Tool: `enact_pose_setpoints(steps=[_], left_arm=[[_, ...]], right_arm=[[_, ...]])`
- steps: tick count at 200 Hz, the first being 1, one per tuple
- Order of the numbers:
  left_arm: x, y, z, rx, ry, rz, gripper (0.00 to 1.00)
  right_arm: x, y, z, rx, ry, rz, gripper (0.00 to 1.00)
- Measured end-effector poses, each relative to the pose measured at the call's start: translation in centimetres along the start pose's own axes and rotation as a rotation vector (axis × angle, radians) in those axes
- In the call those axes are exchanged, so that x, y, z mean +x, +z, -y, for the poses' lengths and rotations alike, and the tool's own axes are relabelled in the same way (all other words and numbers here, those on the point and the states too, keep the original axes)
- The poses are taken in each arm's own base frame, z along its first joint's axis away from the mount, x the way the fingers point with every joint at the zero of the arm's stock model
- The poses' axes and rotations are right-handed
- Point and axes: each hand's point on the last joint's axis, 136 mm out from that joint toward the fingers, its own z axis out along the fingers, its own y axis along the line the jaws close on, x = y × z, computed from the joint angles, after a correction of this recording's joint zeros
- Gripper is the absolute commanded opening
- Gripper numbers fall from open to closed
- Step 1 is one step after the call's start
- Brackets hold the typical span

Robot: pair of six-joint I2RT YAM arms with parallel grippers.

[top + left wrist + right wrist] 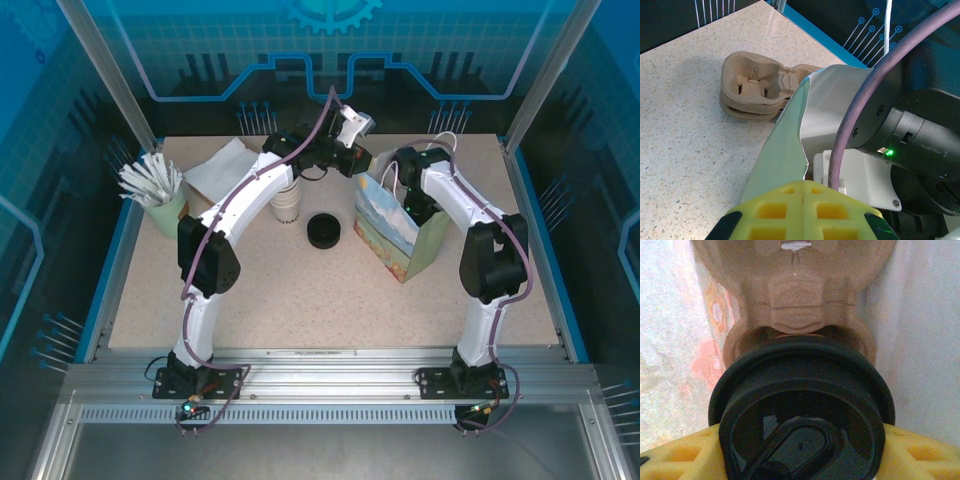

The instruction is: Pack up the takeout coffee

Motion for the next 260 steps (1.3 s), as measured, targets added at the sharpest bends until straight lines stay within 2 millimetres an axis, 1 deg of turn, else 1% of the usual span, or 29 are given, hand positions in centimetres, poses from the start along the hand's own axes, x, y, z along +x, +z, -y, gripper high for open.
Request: enact_pose_setpoints(steps=[15, 29, 45, 65, 114, 172, 192, 207, 260], left_arm=[[0.0, 0.0, 0.0, 0.0, 0.0, 0.0, 0.0], [0.0, 0.0, 0.0, 0.0, 0.0, 0.0, 0.0], [0.0, 0.0, 0.0, 0.0, 0.0, 0.001, 0.0], [0.0, 0.0, 0.0, 0.001, 0.0, 0.0, 0.0], [0.0, 0.0, 0.0, 0.001, 0.0, 0.0, 0.0], [0.1, 0.0, 0.2, 0.008, 0.0, -0.001, 0.0], [0.1, 0.0, 0.2, 0.008, 0.0, -0.001, 0.0], [0.1, 0.0, 0.2, 0.008, 0.0, -0.001, 0.0], [0.1, 0.0, 0.2, 0.008, 0.001, -0.001, 0.0]], right_arm=[[0.0, -0.1, 0.1, 0.004, 0.0, -0.001, 0.54], [-0.1, -0.2, 0.2, 0.016, -0.001, 0.001, 0.62], [-0.2, -0.4, 0.3, 0.023, -0.002, 0.005, 0.7], [-0.4, -0.6, 0.3, 0.029, -0.009, 0.013, 0.76], [-0.8, -1.4, 0.1, 0.035, -0.016, 0.04, 0.81], [-0.9, -3.0, -0.1, 0.032, -0.015, 0.093, 0.81], [-1.2, -4.1, -0.3, 0.024, -0.015, 0.131, 0.82], [-1.5, -5.3, -0.5, 0.018, -0.016, 0.17, 0.82], [-2.0, -10.7, -1.1, 0.008, -0.02, 0.343, 0.82]])
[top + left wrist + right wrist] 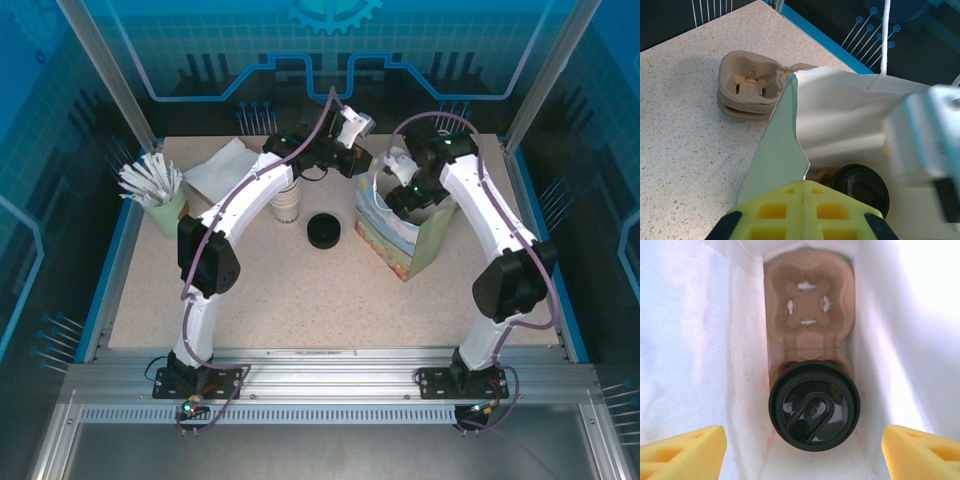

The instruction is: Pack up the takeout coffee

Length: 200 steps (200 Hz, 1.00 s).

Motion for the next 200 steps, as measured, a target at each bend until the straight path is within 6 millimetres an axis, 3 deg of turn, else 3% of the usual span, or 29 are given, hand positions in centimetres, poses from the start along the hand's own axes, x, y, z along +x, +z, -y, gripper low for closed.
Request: enact_pose_setpoints(steps=[80, 117, 139, 151, 166, 200], left_arm=[[0.0, 0.0, 0.1, 0.001, 0.001, 0.0, 0.0], [0.0, 0.0, 0.1, 0.001, 0.0, 0.0, 0.0], [0.0, 0.0, 0.1, 0.001, -0.002, 0.001, 0.14], [0.0, 0.0, 0.1, 0.001, -0.001, 0.0, 0.29], [0.0, 0.0, 0.1, 0.001, -0.01, -0.001, 0.4], [-0.9, -0.5, 0.7, 0.0, -0.018, 0.014, 0.56]], right_arm=[[-2.1, -5.7, 0.2, 0.034, 0.021, 0.179, 0.82], [-2.5, -9.6, 0.4, 0.068, 0.05, 0.291, 0.82], [-2.2, -12.7, 0.9, 0.121, 0.076, 0.383, 0.82], [-1.9, -14.8, 1.2, 0.165, 0.089, 0.444, 0.81], [-1.4, -17.1, 1.3, 0.22, 0.095, 0.518, 0.81], [-0.6, -21.0, -1.0, 0.266, 0.04, 0.683, 0.81]])
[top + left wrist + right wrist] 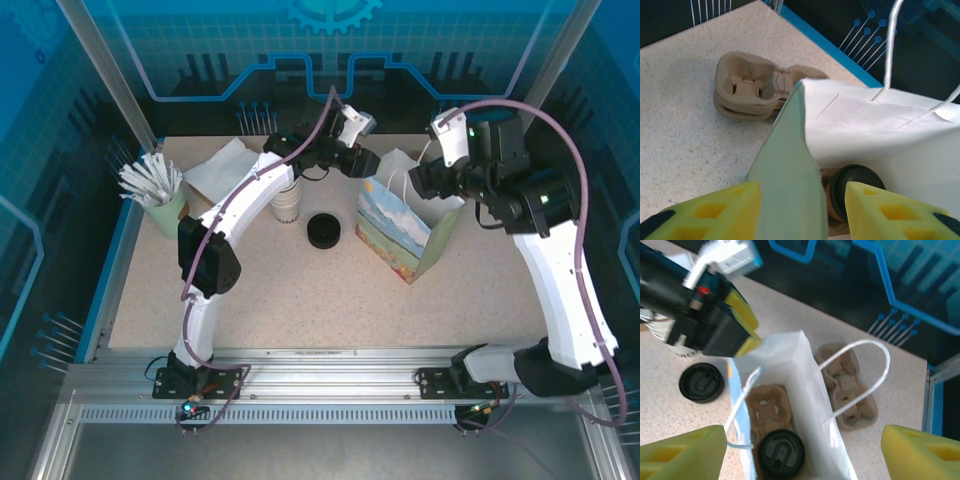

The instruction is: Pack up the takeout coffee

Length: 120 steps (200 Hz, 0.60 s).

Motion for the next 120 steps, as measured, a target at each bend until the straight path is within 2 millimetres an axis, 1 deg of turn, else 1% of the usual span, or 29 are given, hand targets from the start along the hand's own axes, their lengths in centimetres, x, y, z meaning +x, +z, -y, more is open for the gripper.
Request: enact_pose_setpoints(steps=[21, 36, 49, 62, 75, 84, 85, 89, 92, 97, 98, 107, 112, 120], left_arm=[[-1.7, -0.9, 0.5, -0.01, 0.023, 0.045, 0.61], [-2.5, -2.0, 0.7, -0.029, 0.034, 0.067, 0.62], [-3.3, -3.4, 0.8, -0.052, 0.037, 0.092, 0.62], [-3.5, -5.5, 0.9, -0.074, 0.024, 0.115, 0.62], [-3.3, -8.5, 0.4, -0.108, -0.009, 0.154, 0.62], [-2.9, -11.3, -0.6, -0.143, -0.046, 0.19, 0.63], [-2.8, -11.9, -0.8, -0.151, -0.053, 0.199, 0.63], [-2.4, -13.0, -1.3, -0.17, -0.071, 0.211, 0.64], [-2.1, -14.4, -2.0, -0.193, -0.092, 0.23, 0.64], [-1.6, -15.9, -2.8, -0.22, -0.116, 0.253, 0.64], [-1.5, -16.5, -3.1, -0.231, -0.125, 0.264, 0.64], [-0.4, -19.8, -4.9, -0.301, -0.171, 0.314, 0.64], [0.3, -21.9, -6.2, -0.355, -0.208, 0.347, 0.64], [1.3, -24.4, -7.6, -0.424, -0.246, 0.384, 0.64]], right_arm=[[-1.0, -1.6, -2.0, -0.048, -0.031, 0.095, 0.81], [-1.5, -2.3, -3.7, -0.098, -0.053, 0.152, 0.81], [-2.0, -2.7, -5.5, -0.159, -0.073, 0.198, 0.81], [-2.5, -3.0, -7.6, -0.233, -0.095, 0.236, 0.81], [-2.9, -3.1, -10.1, -0.313, -0.124, 0.268, 0.81], [-3.1, -3.0, -11.9, -0.369, -0.146, 0.283, 0.82], [-3.1, -3.0, -12.2, -0.378, -0.151, 0.284, 0.82], [-3.1, -3.0, -12.9, -0.398, -0.161, 0.289, 0.82], [-3.2, -2.9, -13.6, -0.416, -0.168, 0.291, 0.82], [-3.3, -2.8, -14.5, -0.44, -0.179, 0.297, 0.82], [-3.3, -2.7, -14.9, -0.449, -0.184, 0.296, 0.82], [-3.4, -2.5, -16.7, -0.495, -0.203, 0.302, 0.82], [-3.5, -2.2, -17.5, -0.513, -0.21, 0.303, 0.82], [-3.6, -1.7, -18.9, -0.543, -0.222, 0.305, 0.82]])
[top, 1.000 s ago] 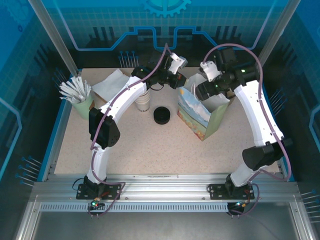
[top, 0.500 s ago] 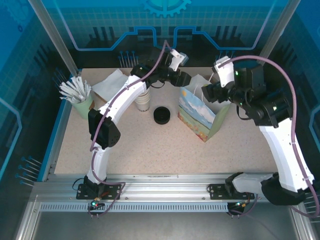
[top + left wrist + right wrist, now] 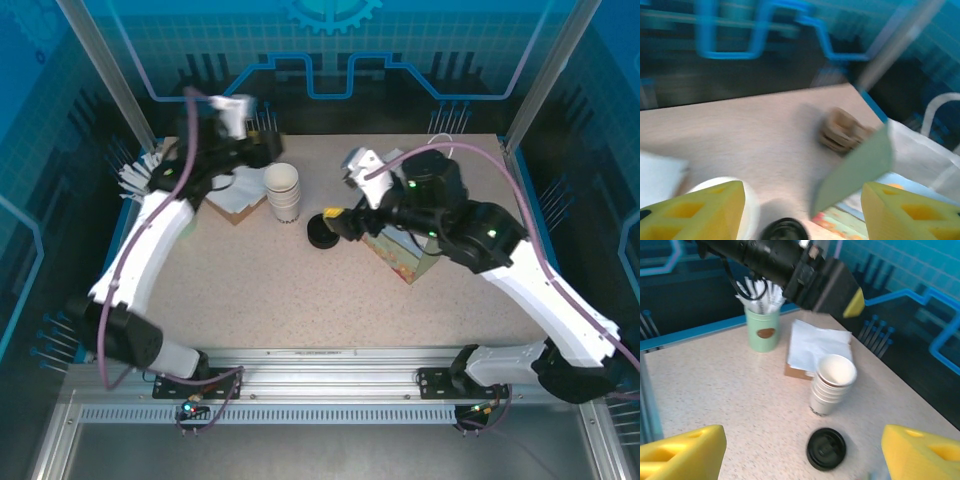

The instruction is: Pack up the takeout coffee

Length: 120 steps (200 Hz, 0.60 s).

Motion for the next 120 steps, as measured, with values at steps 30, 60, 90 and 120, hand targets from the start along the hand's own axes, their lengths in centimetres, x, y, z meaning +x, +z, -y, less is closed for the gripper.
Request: enact_pose_setpoints(steps=[30, 60, 90, 120], left_arm=[[-0.4, -4.9, -7.3, -0.28, -0.078, 0.096, 0.62], [0.1, -7.3, -14.0, -0.51, -0.146, 0.1, 0.61], [2.3, -7.8, -20.2, -0.69, -0.22, 0.019, 0.6], [4.9, -6.1, -24.3, -0.767, -0.277, -0.095, 0.55]], right_arm=[[1.0, 3.9, -2.3, -0.072, -0.014, -0.015, 0.83], [3.2, 6.1, -3.0, -0.09, -0.015, -0.042, 0.84], [4.8, 7.3, -3.1, -0.091, -0.014, -0.052, 0.84], [5.2, 7.8, -2.6, -0.083, -0.005, -0.043, 0.84]])
